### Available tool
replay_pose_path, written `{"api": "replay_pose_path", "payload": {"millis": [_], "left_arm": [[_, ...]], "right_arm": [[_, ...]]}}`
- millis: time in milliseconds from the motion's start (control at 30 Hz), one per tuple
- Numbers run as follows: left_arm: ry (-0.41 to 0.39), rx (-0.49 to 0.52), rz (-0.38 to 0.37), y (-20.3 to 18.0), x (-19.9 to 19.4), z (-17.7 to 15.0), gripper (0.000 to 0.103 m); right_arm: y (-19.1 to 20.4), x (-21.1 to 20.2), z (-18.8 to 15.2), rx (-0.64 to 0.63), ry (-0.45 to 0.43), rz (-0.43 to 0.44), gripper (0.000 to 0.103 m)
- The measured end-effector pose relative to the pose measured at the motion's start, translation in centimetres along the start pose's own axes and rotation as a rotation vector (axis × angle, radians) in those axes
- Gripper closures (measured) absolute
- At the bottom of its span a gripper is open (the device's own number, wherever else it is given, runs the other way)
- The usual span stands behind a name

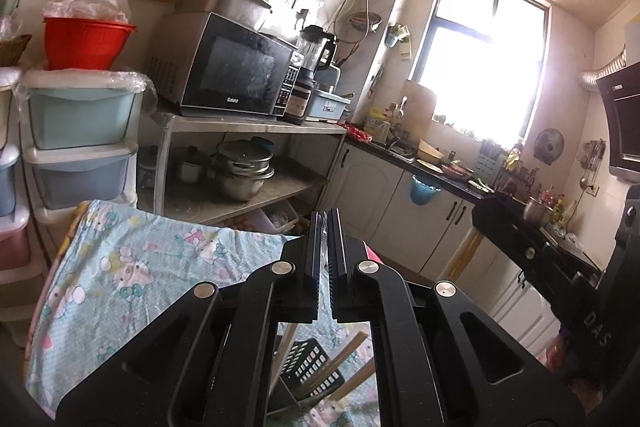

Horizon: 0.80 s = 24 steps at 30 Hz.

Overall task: Organize utensils
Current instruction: 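Lower both held chopsticks down into the caddy compartments, then open the left tool while the right tool opens, releasing chopsticks into the caddy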

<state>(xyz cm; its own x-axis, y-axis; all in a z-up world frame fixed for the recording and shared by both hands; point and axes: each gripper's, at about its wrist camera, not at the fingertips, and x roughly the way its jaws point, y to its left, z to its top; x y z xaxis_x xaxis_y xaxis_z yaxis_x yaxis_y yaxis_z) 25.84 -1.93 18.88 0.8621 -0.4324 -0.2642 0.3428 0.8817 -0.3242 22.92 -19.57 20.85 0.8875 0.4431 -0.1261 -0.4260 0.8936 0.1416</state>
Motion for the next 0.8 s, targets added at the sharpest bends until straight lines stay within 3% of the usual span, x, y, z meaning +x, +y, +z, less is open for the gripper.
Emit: {"api": "replay_pose_path", "payload": {"millis": [333, 800], "left_arm": [[0.012, 0.042, 0.012, 0.2, 1.6, -2.0, 0.102], [0.068, 0.022, 0.013, 1.8, 3.3, -5.1, 0.101]], "right_arm": [[-1.3, 2.4, -1.3, 0.004, 0.018, -0.040, 0.098], [-3.2, 5.0, -4.3, 0.036, 0.054, -0.068, 0.098]]}}
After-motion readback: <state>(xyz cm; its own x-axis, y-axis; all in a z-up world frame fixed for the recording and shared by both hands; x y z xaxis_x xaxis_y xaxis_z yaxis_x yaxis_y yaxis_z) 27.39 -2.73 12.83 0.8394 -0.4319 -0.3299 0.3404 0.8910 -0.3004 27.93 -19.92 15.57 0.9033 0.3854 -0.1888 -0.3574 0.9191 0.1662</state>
